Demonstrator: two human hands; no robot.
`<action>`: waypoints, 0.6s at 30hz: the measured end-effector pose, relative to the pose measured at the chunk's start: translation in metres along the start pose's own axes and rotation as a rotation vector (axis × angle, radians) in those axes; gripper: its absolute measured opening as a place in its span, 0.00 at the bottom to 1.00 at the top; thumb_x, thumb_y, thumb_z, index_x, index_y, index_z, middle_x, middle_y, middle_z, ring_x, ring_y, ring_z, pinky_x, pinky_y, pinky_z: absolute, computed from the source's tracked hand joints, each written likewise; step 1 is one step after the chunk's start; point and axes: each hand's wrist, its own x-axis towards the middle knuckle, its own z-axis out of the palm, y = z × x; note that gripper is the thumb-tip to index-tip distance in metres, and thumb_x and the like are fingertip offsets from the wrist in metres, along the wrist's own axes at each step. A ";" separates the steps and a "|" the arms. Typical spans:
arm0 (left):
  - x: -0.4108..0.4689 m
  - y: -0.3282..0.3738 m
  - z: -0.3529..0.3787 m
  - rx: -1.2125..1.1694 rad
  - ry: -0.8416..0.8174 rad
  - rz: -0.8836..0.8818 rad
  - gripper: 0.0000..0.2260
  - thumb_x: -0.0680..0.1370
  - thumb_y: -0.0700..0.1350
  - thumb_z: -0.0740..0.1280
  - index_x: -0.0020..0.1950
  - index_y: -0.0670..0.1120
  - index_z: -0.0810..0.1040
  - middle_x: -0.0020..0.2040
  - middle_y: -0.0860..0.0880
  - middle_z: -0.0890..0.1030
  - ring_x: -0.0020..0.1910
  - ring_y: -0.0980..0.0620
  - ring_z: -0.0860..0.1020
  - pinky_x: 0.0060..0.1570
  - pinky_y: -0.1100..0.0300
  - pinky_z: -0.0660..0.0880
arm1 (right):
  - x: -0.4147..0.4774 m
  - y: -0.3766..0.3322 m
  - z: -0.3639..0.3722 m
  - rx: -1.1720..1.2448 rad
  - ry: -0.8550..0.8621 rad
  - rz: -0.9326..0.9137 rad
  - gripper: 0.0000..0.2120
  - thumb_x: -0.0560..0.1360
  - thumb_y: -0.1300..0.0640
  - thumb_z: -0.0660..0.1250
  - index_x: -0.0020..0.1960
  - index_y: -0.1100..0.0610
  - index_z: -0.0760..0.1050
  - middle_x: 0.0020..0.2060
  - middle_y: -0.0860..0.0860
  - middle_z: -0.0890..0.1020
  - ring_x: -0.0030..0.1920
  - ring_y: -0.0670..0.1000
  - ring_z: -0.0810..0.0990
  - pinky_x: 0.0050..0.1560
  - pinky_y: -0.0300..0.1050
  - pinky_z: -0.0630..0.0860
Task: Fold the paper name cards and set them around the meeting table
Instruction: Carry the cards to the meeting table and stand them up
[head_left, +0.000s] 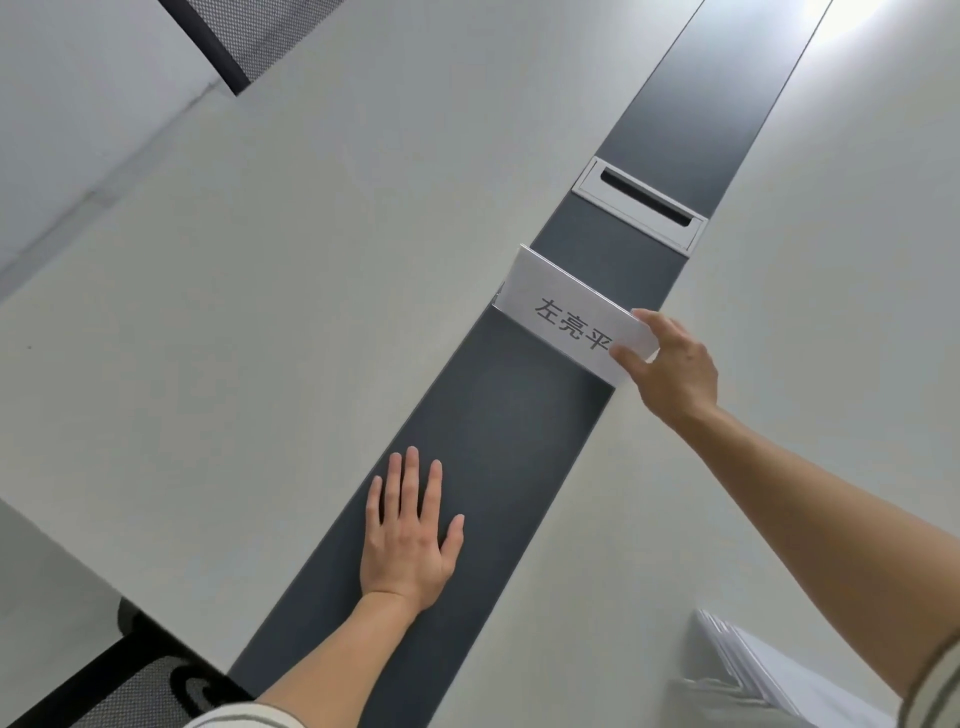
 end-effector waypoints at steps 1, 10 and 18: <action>0.000 0.000 -0.001 -0.003 -0.001 -0.001 0.30 0.78 0.58 0.52 0.76 0.44 0.60 0.77 0.39 0.60 0.76 0.40 0.59 0.72 0.42 0.57 | -0.003 0.001 -0.003 -0.012 -0.013 0.006 0.26 0.74 0.47 0.68 0.70 0.49 0.68 0.65 0.53 0.76 0.63 0.57 0.73 0.58 0.54 0.72; 0.000 0.007 -0.009 0.030 -0.074 -0.020 0.31 0.80 0.58 0.45 0.76 0.41 0.59 0.77 0.36 0.60 0.76 0.38 0.57 0.74 0.42 0.51 | -0.095 0.052 -0.065 0.114 -0.018 0.100 0.17 0.73 0.47 0.69 0.60 0.52 0.78 0.54 0.50 0.84 0.56 0.50 0.81 0.59 0.47 0.74; -0.020 0.097 -0.064 -0.331 -0.167 0.308 0.21 0.80 0.54 0.57 0.69 0.46 0.72 0.71 0.47 0.71 0.71 0.49 0.66 0.70 0.52 0.61 | -0.237 0.148 -0.117 0.178 -0.004 0.196 0.17 0.68 0.39 0.70 0.51 0.47 0.81 0.44 0.42 0.85 0.48 0.42 0.82 0.55 0.50 0.78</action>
